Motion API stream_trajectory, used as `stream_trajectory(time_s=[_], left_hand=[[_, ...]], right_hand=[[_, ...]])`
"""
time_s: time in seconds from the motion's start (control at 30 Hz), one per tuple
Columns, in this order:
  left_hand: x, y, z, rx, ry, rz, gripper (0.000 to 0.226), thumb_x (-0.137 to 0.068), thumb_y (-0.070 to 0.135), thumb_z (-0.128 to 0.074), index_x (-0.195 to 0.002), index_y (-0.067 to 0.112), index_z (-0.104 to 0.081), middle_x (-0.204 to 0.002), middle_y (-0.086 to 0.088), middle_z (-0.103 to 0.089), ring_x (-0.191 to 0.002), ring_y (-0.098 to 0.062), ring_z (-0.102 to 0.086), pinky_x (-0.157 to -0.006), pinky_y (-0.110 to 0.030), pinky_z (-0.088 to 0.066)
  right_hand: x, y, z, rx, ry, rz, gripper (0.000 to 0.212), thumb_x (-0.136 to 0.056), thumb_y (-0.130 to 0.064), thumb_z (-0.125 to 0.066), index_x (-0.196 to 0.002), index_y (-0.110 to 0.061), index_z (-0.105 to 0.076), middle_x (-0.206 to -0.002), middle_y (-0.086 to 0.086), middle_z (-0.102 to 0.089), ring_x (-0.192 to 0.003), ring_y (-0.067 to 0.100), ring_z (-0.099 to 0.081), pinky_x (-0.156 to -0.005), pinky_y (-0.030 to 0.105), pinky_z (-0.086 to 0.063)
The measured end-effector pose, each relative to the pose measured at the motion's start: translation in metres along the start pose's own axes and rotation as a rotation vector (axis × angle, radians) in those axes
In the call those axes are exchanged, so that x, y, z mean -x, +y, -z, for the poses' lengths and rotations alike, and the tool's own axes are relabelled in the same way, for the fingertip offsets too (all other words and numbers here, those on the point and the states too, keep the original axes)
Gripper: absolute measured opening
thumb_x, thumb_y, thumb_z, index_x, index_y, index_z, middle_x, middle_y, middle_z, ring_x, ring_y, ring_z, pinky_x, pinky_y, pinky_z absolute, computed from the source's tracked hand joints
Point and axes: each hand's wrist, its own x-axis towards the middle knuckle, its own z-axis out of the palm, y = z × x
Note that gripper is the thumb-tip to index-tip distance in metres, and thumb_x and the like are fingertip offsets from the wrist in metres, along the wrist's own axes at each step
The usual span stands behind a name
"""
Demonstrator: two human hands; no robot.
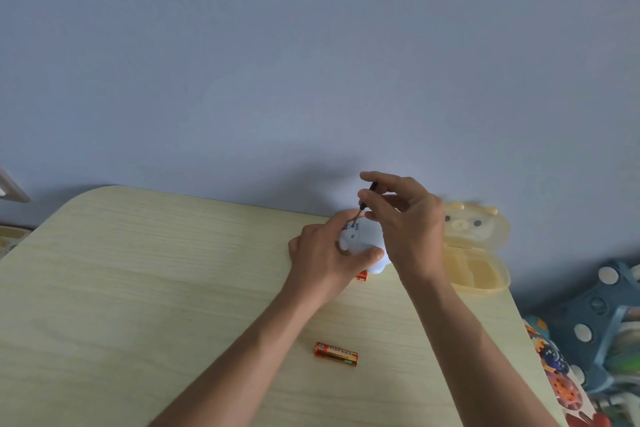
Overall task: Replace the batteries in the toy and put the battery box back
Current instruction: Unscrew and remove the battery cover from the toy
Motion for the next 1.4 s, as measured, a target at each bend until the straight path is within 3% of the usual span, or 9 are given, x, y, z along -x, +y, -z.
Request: stream_trajectory(time_s=[0.13,0.3,0.5,0.7,0.9,1.07,1.17,1.3,1.4], left_hand=[[-0.001,-0.001,0.000,-0.008,0.007,0.003,0.063,-0.070,0.075,-0.059,-0.128,0.051,-0.052,-0.101,0.022,-0.072,-0.112,-0.013,-0.064,-0.107,-0.043,-0.036],[0.000,0.000,0.000,0.004,0.005,0.015,0.060,-0.071,0.073,-0.063,-0.126,0.051,-0.053,-0.097,0.021,-0.072,-0.111,-0.013,-0.065,-0.109,-0.047,-0.038],[0.000,0.001,0.000,0.006,0.009,0.009,0.062,-0.069,0.073,-0.062,-0.126,0.051,-0.054,-0.100,0.022,-0.072,-0.113,-0.012,-0.064,-0.108,-0.046,-0.037],[0.001,0.002,0.001,0.009,0.002,0.018,0.060,-0.068,0.073,-0.063,-0.123,0.050,-0.054,-0.100,0.022,-0.073,-0.114,-0.012,-0.064,-0.108,-0.045,-0.037],[0.000,0.003,0.002,-0.021,0.005,0.033,0.053,-0.074,0.069,-0.068,-0.122,0.051,-0.054,-0.092,0.023,-0.072,-0.107,-0.011,-0.066,-0.107,-0.048,-0.040],[0.002,0.007,0.005,-0.035,-0.040,0.034,0.072,-0.063,0.077,-0.056,-0.132,0.054,-0.051,-0.107,0.022,-0.068,-0.118,-0.014,-0.062,-0.110,-0.045,-0.039],[0.003,0.010,0.006,-0.019,-0.034,0.035,0.074,-0.059,0.077,-0.054,-0.129,0.053,-0.055,-0.103,0.023,-0.068,-0.112,-0.012,-0.064,-0.109,-0.045,-0.042],[0.004,0.010,0.007,0.030,-0.016,0.046,0.063,-0.061,0.070,-0.063,-0.122,0.054,-0.059,-0.096,0.024,-0.071,-0.103,-0.006,-0.066,-0.110,-0.044,-0.041],[0.006,0.014,0.008,0.045,-0.019,0.058,0.061,-0.063,0.063,-0.068,-0.123,0.052,-0.060,-0.096,0.023,-0.070,-0.103,-0.007,-0.065,-0.113,-0.043,-0.037]], right_hand=[[0.002,-0.002,-0.001,0.008,-0.018,-0.024,0.033,-0.094,-0.004,-0.058,-0.114,-0.025,-0.074,-0.091,-0.001,-0.070,-0.085,0.016,-0.074,-0.080,0.042,-0.062],[0.005,0.000,-0.003,0.044,0.002,0.008,0.029,-0.086,-0.016,-0.075,-0.110,-0.032,-0.076,-0.091,-0.008,-0.065,-0.084,0.015,-0.072,-0.085,0.043,-0.058],[0.006,0.001,-0.003,-0.088,0.031,-0.080,0.039,-0.094,-0.004,-0.060,-0.121,-0.030,-0.068,-0.088,-0.001,-0.072,-0.082,0.016,-0.075,-0.079,0.037,-0.062],[0.009,0.001,-0.005,-0.075,0.034,-0.108,0.007,-0.089,-0.015,-0.072,-0.096,-0.014,-0.072,-0.085,0.001,-0.076,-0.079,0.016,-0.075,-0.078,0.045,-0.062],[0.007,0.004,-0.004,-0.041,0.031,-0.095,0.008,-0.086,-0.014,-0.072,-0.093,-0.016,-0.076,-0.083,-0.002,-0.076,-0.082,0.017,-0.074,-0.079,0.046,-0.061],[0.012,-0.006,0.012,-0.140,0.050,-0.097,0.013,-0.087,0.001,-0.063,-0.096,-0.007,-0.071,-0.084,0.007,-0.077,-0.085,0.020,-0.076,-0.078,0.039,-0.063],[0.019,-0.013,0.032,-0.150,0.072,-0.103,0.010,-0.088,0.001,-0.064,-0.093,-0.005,-0.069,-0.085,0.009,-0.077,-0.084,0.022,-0.076,-0.079,0.039,-0.063],[0.046,-0.013,0.070,-0.069,0.104,-0.105,0.007,-0.086,-0.002,-0.072,-0.089,-0.008,-0.069,-0.083,0.009,-0.076,-0.079,0.023,-0.077,-0.081,0.043,-0.062],[0.083,-0.001,0.095,0.162,0.127,-0.025,0.015,-0.082,-0.003,-0.077,-0.086,-0.017,-0.073,-0.082,-0.001,-0.078,-0.079,0.011,-0.076,-0.080,0.030,-0.061]])
